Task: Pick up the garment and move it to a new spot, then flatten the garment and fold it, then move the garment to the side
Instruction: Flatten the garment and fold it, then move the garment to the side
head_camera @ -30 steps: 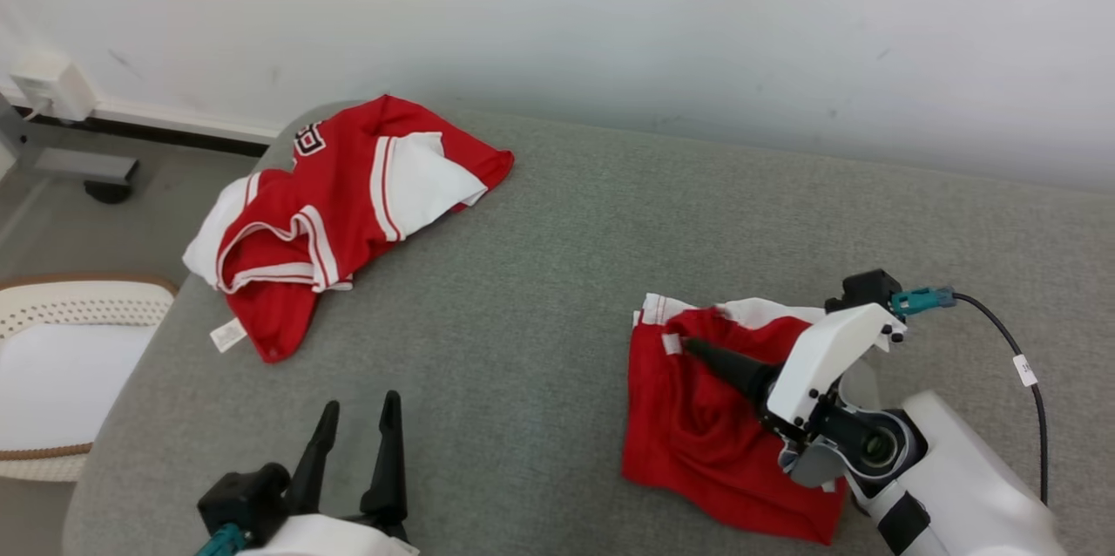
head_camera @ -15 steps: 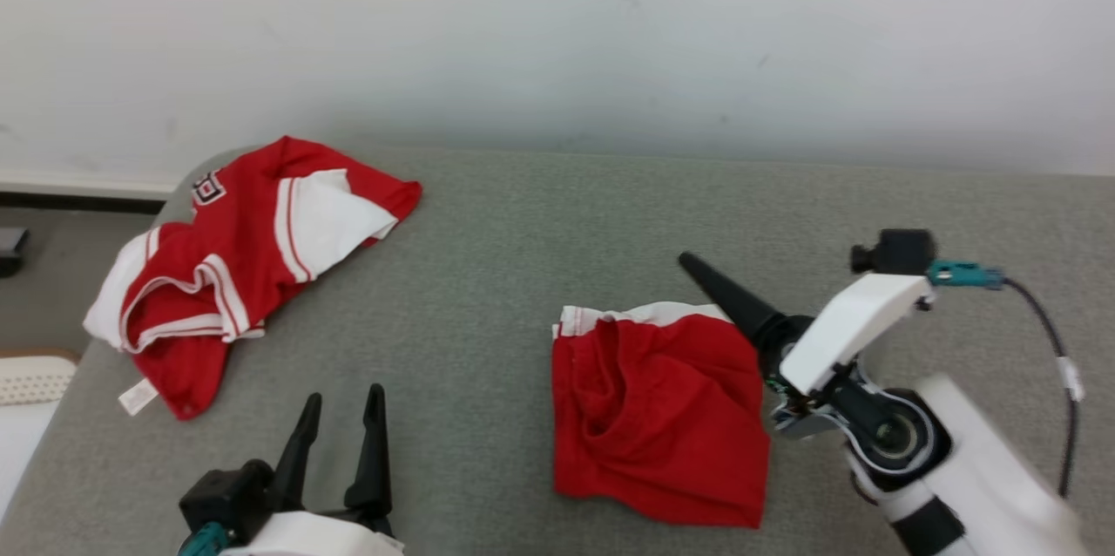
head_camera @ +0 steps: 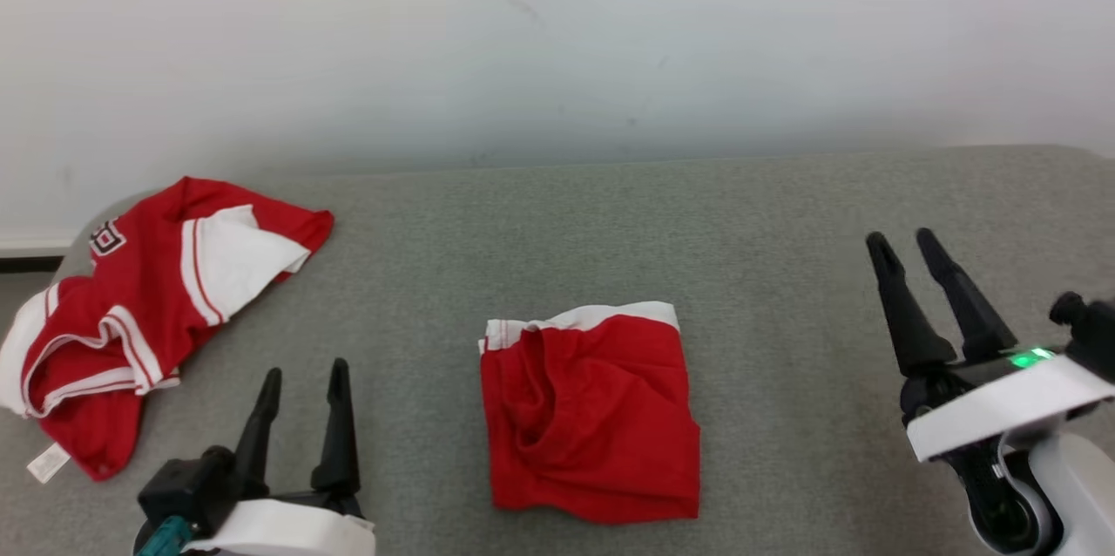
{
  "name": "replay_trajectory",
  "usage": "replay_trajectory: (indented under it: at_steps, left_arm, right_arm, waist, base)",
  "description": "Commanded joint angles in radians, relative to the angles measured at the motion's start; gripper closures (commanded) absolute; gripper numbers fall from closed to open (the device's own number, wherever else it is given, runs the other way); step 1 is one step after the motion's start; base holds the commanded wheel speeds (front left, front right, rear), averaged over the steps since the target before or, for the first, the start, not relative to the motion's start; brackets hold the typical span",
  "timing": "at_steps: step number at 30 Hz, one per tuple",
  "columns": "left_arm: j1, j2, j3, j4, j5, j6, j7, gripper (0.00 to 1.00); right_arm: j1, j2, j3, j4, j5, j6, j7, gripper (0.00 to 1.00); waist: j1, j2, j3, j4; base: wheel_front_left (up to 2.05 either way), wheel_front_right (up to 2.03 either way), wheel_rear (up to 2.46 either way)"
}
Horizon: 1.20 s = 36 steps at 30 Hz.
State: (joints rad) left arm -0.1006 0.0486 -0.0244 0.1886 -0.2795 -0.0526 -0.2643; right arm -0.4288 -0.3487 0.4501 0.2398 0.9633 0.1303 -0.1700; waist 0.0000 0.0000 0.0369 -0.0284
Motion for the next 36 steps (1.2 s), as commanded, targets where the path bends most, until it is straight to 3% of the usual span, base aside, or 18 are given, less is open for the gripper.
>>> replay_trajectory:
  at_steps: [1,8,17,22,36]
  left_arm:
    - [-0.002,0.004,0.013,-0.003,0.009,-0.002,0.000,0.00]
    - [0.011,0.004,0.043,0.006,0.009,-0.011,0.000,0.00]
    - [0.039,0.004,0.053,-0.005,0.063,-0.009,0.000,0.00]
    - [0.044,0.004,0.046,-0.002,0.068,-0.002,0.000,0.00]
    - [0.024,0.004,0.021,0.003,0.055,0.002,0.000,0.00]
  right_arm:
    - [0.031,-0.004,-0.016,-0.007,-0.034,0.000,-0.030,0.00]
    - [0.137,0.033,-0.142,-0.018,-0.248,0.000,-0.091,0.00]
    - [0.267,0.161,-0.289,-0.060,-0.475,0.000,-0.095,0.00]
    - [0.288,0.198,-0.295,-0.054,-0.517,0.000,-0.095,0.00]
    - [0.225,0.204,-0.234,0.042,-0.498,0.000,-0.076,0.00]
  waist:
    - [0.0000,0.0000,-0.004,-0.017]
    - [0.0000,0.0000,-0.013,-0.044]
    - [0.0000,0.0000,-0.019,-0.051]
    - [0.0000,0.0000,-0.021,-0.050]
    - [0.0000,0.0000,-0.013,-0.023]
  base:
    - [0.00,0.00,0.00]
    - [0.00,0.00,0.00]
    - [0.00,0.00,0.00]
    - [0.00,0.00,0.00]
    - [0.00,0.00,0.00]
